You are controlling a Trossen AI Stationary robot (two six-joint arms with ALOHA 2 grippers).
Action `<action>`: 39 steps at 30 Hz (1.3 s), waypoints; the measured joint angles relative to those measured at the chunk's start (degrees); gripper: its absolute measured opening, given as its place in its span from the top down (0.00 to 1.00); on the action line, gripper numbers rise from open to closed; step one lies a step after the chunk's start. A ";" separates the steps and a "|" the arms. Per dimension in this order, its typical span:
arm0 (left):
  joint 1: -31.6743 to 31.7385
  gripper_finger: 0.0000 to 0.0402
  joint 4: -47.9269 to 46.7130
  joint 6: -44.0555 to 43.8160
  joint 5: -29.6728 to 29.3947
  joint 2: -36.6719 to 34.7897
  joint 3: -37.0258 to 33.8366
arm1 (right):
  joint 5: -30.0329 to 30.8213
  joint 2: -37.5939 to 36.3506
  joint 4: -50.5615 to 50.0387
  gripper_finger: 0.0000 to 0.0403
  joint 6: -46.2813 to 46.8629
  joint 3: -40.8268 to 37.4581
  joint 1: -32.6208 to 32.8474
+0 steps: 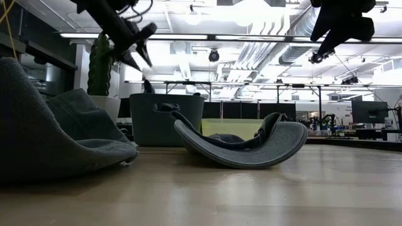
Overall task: Pick & Place hat
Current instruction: Put the blue cap into the blue bin, then put the top gray cap into the yellow bin
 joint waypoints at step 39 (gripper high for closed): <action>0.02 1.00 7.24 -5.05 8.54 21.28 -0.04 | -0.54 0.00 0.02 0.48 1.35 0.00 0.02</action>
